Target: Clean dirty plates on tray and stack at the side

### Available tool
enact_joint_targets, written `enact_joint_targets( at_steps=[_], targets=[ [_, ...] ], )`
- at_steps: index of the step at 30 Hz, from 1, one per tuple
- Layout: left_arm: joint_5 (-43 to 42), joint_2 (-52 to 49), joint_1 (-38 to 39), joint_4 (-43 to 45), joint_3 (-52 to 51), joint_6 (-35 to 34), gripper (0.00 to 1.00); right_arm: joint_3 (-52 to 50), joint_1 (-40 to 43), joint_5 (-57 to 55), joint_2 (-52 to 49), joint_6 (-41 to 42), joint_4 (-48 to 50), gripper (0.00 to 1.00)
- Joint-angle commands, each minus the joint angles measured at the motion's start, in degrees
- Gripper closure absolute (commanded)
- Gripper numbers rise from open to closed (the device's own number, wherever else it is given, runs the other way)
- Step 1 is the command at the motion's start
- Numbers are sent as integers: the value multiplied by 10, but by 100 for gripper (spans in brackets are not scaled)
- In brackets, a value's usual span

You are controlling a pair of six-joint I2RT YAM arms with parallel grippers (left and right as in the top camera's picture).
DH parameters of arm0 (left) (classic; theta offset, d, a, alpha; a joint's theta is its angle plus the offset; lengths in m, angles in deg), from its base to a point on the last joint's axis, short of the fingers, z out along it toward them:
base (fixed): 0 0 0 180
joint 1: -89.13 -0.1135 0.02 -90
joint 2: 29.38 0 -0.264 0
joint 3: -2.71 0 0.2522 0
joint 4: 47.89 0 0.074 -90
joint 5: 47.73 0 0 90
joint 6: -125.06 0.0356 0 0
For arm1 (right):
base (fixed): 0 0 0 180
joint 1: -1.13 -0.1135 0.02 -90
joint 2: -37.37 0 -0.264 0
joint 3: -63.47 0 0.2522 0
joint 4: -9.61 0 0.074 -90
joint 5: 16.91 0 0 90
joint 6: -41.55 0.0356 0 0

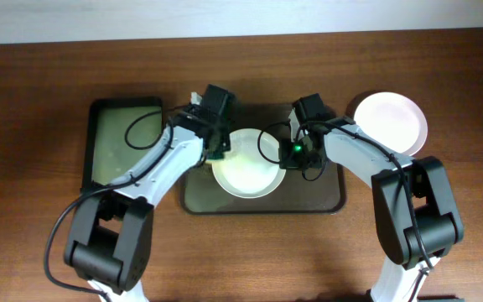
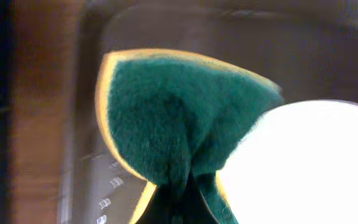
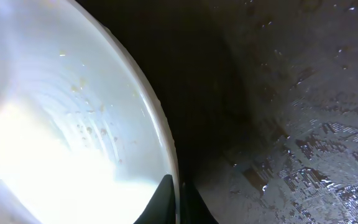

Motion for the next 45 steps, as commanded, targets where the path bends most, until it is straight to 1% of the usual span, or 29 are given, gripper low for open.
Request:
enact_joint_targets(
  at_steps=[1, 3, 6, 9, 10, 11, 12, 14, 15, 18, 20, 22, 24, 25, 26, 28, 30, 31, 33, 34, 35, 36, 38, 40, 41, 42, 43, 45],
  targets=[
    [-173, -3, 7, 34, 11, -10, 100, -14, 5, -53, -19, 7, -8, 96],
    [-192, -17, 19, 42, 11, -11, 100, -14, 5, -53, -19, 7, -8, 96],
    [-191, -49, 43, 42, 11, -11, 100, -14, 5, -53, -19, 7, -8, 96],
    [-188, -83, 40, 42, 11, -11, 100, -14, 5, -53, -19, 7, -9, 96],
    [-173, -90, 32, 39, 11, -11, 100, -14, 5, -54, -19, 7, -9, 96],
    [-138, -92, 28, 34, 11, -11, 100, -14, 5, -54, -19, 7, -10, 96],
    [-72, -92, 23, 25, 11, -9, 100, -14, 5, -54, -19, 7, -10, 96],
    [23, -91, 14, 10, 11, 28, 100, -14, 5, -54, -19, 7, -11, 96],
    [57, -89, 10, 0, 11, 40, 100, -14, 5, -54, -19, 7, -11, 96],
    [176, -68, 2, -43, 12, 43, 100, -14, 5, -64, -19, 7, -12, 96],
    [225, -36, 2, -54, 12, 43, 100, -13, 5, -64, -19, 7, -13, 96],
    [224, 8, 2, -53, 12, 42, 100, 3, 5, -64, -19, 6, -26, 96],
    [218, 58, 2, -54, 12, 41, 100, 42, 5, -67, -19, -24, -61, 96],
    [215, 72, 2, -54, 12, 38, 100, 56, 5, -74, -19, -26, -73, 96],
    [202, 97, 2, -54, 12, 38, 100, 80, 5, -90, -19, -26, -94, 96],
    [161, 154, -10, -54, 12, 38, 100, 162, 5, -122, -14, -45, -166, 96],
    [117, 183, -46, -55, 12, 38, 100, 228, -9, -195, -3, -45, -223, 96],
    [80, 189, -74, -59, 12, 38, 100, 267, -26, -250, 7, -45, -252, 96],
    [17, 187, -129, -75, 12, 39, 100, 332, -67, -359, 19, -45, -299, 96],
    [-7, 183, -164, -90, 12, 39, 100, 369, -97, -430, 21, -49, -321, 96],
    [-19, 178, -195, -101, 12, 42, 100, 392, -119, -472, 21, -67, -333, 96],
    [-31, 172, -227, -110, 12, 45, 100, 413, -149, -528, 21, -96, -338, 96],
    [-61, 163, -277, -116, 12, 45, 100, 428, -212, -683, 21, -152, -330, 96],
    [-87, 149, -308, -114, 12, 45, 100, 428, -263, -835, 21, -205, -311, 96],
    [-91, 139, -316, -112, 12, 45, 100, 428, -282, -888, 21, -227, -299, 96],
    [-92, 129, -320, -112, 12, 45, 100, 428, -296, -921, 21, -249, -289, 96],
    [-92, 104, -321, -111, 12, 45, 100, 428, -319, -954, 21, -296, -270, 96],
    [-91, 65, -321, -100, 12, 45, 100, 428, -343, -965, 21, -340, -259, 96]
  ],
)
